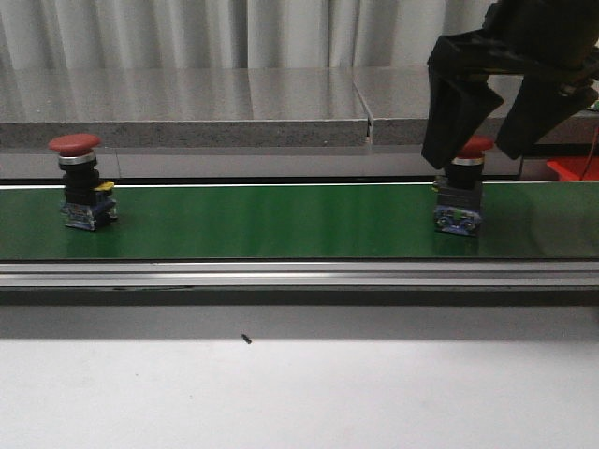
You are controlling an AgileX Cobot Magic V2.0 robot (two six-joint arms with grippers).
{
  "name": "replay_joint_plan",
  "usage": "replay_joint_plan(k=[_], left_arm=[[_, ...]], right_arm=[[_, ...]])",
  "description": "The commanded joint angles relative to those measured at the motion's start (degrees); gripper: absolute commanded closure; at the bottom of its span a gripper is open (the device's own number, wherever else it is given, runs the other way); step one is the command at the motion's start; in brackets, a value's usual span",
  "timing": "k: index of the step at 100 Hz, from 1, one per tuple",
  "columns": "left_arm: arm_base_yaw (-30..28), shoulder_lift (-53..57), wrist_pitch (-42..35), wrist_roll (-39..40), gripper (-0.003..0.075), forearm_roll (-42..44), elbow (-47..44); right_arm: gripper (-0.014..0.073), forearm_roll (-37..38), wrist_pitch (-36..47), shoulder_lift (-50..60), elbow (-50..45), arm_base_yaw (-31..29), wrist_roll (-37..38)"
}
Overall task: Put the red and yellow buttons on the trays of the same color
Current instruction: 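Lower the right gripper onto the first red button on the belt and grasp, then carry the red button with the right gripper into the red tray and release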
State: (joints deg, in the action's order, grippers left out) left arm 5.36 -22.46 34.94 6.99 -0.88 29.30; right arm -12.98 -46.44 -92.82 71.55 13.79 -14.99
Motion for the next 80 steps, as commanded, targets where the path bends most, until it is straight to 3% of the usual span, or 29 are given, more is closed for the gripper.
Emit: replay_joint_plan(k=[1, 17, 34, 41, 62, 80], left_arm=[[0.39, -0.31, -4.67, 0.0, 0.0741, -0.12, 1.34], [0.39, -0.31, -4.67, 0.0, 0.0741, -0.12, 1.34], [0.39, -0.31, -4.67, 0.0, 0.0741, -0.12, 1.34], [0.39, -0.31, -4.67, 0.0, 0.0741, -0.12, 1.34], [0.39, -0.31, -4.67, 0.0, 0.0741, -0.12, 1.34], [0.39, -0.31, -4.67, 0.0, 0.0741, -0.12, 1.34]], right_arm=[[-0.0039, 0.28, 2.01, 1.28, 2.2, 0.06, -0.55], [-0.0004, 1.57, 1.73, -0.62, 2.2, 0.06, -0.55], [0.0303, 1.56, -0.74, -1.13, 2.22, 0.06, -0.04], [0.0374, 1.56, -2.37, -1.13, 2.47, 0.06, 0.16], [0.0378, 1.93, -9.5, -0.08, 8.12, -1.49, 0.22], [0.0378, 2.14, -17.86, 0.37, 17.71, -8.05, 2.26]])
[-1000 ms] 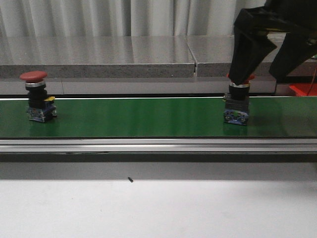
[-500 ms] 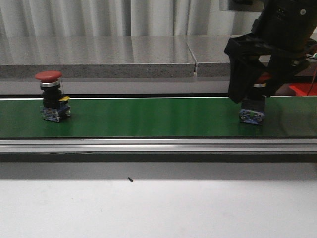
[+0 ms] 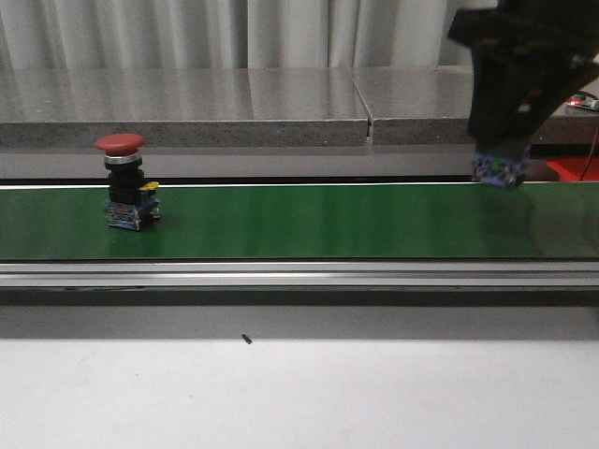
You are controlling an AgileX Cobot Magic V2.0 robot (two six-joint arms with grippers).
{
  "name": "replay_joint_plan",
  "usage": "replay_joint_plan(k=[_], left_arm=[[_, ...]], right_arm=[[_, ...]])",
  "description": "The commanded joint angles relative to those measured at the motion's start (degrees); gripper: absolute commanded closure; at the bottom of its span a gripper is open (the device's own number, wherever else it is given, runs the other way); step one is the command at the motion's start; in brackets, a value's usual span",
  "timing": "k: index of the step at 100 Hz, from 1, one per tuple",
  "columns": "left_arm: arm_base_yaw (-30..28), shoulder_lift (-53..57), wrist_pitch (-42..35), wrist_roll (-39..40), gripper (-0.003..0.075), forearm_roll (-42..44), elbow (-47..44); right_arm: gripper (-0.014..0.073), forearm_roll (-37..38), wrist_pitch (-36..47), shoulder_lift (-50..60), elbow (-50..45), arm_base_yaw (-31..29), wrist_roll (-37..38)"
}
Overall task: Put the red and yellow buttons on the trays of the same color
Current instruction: 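Carry the red button with the right gripper into the red tray and release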
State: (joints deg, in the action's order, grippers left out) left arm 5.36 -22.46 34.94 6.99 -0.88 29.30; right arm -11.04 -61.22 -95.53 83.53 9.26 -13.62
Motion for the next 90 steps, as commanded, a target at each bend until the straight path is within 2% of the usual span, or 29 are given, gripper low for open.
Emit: replay_joint_plan(k=[1, 27, 46, 59, 90], left_arm=[[0.39, -0.31, -4.67, 0.0, 0.0741, -0.12, 1.34], [0.39, -0.31, -4.67, 0.0, 0.0741, -0.12, 1.34], [0.39, -0.31, -4.67, 0.0, 0.0741, -0.12, 1.34], [0.39, -0.31, -4.67, 0.0, 0.0741, -0.12, 1.34], [0.39, -0.31, -4.67, 0.0, 0.0741, -0.12, 1.34]], right_arm=[[0.0378, 0.2, -3.46, 3.07, 6.07, -3.87, 0.95], [0.0378, 0.35, -0.72, 0.3, 14.12, -19.67, 1.24], [0.0378, 0.35, -0.48, -6.1, 17.81, -26.69, 1.24], [0.0378, 0.28, 2.22, -10.78, 19.32, -28.69, 1.24], [0.0378, 0.39, 9.09, -20.28, 19.97, -28.69, 1.18]])
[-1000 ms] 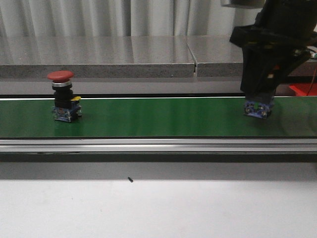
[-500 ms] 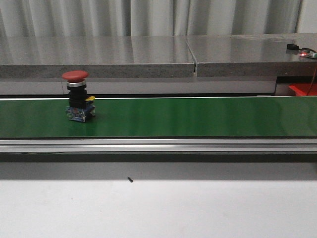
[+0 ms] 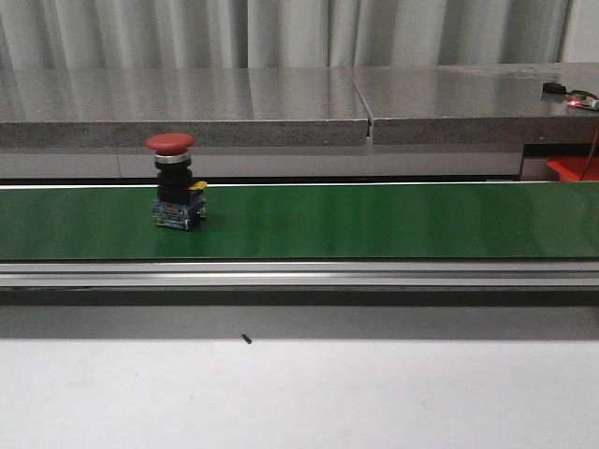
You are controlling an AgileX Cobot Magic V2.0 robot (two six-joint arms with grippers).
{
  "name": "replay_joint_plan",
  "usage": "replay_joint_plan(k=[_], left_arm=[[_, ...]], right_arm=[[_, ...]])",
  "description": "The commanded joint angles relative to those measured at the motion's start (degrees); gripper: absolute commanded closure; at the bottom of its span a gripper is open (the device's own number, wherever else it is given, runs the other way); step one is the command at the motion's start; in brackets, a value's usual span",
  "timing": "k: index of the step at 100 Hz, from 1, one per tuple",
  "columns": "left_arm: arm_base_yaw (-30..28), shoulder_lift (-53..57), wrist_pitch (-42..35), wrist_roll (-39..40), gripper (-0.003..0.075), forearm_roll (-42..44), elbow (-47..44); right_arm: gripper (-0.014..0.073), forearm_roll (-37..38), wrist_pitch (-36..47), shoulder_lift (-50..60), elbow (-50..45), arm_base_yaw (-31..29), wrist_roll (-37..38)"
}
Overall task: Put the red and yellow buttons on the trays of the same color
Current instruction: 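Carry the red button with the right gripper into the red tray and release, then lower the right gripper onto the second red button on the belt and grasp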
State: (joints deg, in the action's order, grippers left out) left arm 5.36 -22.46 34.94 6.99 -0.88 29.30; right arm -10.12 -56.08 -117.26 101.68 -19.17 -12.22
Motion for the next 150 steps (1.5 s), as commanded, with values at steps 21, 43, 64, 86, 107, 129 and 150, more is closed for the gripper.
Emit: replay_joint_plan(k=[21, 43, 64, 86, 107, 129, 150], left_arm=[[0.39, -0.31, -4.67, 0.0, 0.0741, -0.12, 1.34], [0.39, -0.31, -4.67, 0.0, 0.0741, -0.12, 1.34], [0.39, -0.31, -4.67, 0.0, 0.0741, -0.12, 1.34], [0.39, -0.31, -4.67, 0.0, 0.0741, -0.12, 1.34], [0.39, -0.31, -4.67, 0.0, 0.0741, -0.12, 1.34], [0.39, -0.31, -4.67, 0.0, 0.0741, -0.12, 1.34], [0.39, -0.31, -4.67, 0.0, 0.0741, -0.12, 1.34]], right_arm=[[0.0378, -0.12, 5.17, -2.84, 2.8, -0.27, -0.22], [0.0378, 0.16, 5.41, -3.85, 2.97, -0.27, -0.22], [0.0223, 0.2, 5.3, -3.85, 2.97, -0.27, -0.22], [-0.0066, 0.27, 5.3, -3.48, 3.15, -0.27, -0.22], [-0.0052, -0.25, 1.92, -3.06, 8.5, -0.27, -0.22], [-0.0052, -2.85, -0.4, 1.35, 11.86, -0.08, -0.22], [-0.0052, -5.9, -4.76, 7.39, 11.62, 0.41, -2.08]])
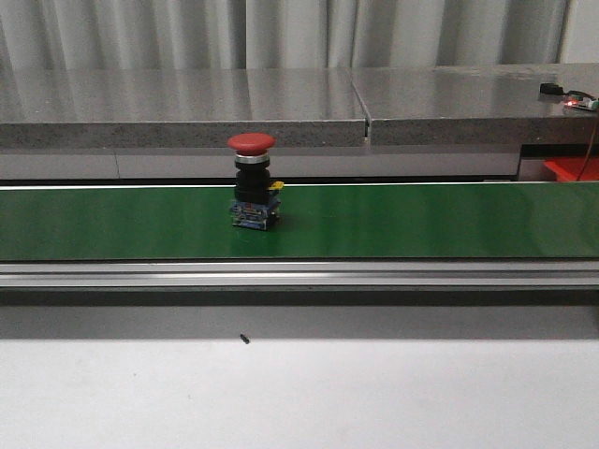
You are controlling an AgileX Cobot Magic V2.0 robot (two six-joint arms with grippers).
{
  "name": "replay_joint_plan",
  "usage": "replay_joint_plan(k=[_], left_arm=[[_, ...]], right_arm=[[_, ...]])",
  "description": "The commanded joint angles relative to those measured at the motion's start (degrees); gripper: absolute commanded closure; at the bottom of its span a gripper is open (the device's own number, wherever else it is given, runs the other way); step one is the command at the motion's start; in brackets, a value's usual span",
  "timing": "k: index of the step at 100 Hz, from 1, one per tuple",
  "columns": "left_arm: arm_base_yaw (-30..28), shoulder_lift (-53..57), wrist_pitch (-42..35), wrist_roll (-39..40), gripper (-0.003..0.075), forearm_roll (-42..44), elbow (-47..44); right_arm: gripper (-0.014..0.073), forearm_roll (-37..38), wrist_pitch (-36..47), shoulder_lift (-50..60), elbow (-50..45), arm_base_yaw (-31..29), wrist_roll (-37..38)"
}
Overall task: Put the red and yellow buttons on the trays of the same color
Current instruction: 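Lower the right gripper onto the second red button on the belt and grasp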
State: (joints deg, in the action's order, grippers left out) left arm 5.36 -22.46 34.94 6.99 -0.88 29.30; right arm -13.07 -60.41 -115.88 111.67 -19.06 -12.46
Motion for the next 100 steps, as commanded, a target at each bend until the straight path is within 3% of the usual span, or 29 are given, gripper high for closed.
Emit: replay_joint_plan(k=[1, 18, 65, 100], left_arm=[[0.39, -0.31, -4.67, 0.0, 0.0741, -0.12, 1.34], [0.39, -0.31, -4.67, 0.0, 0.0741, -0.12, 1.34], [0.39, -0.31, -4.67, 0.0, 0.0741, -0.12, 1.34], [0.39, -0.31, -4.67, 0.0, 0.0741, -0.12, 1.34]], right_arm=[[-0.0052, -3.2, -0.51, 6.49, 1.54, 0.36, -2.01], [-0.0052, -3.88, -0.67, 13.65, -4.03, 3.98, -3.74], [-0.005, -1.61, 2.26, 31.72, -30.43, 18.24, -3.74], [-0.005, -1.61, 4.06, 31.94, -34.65, 30.45, -3.74]])
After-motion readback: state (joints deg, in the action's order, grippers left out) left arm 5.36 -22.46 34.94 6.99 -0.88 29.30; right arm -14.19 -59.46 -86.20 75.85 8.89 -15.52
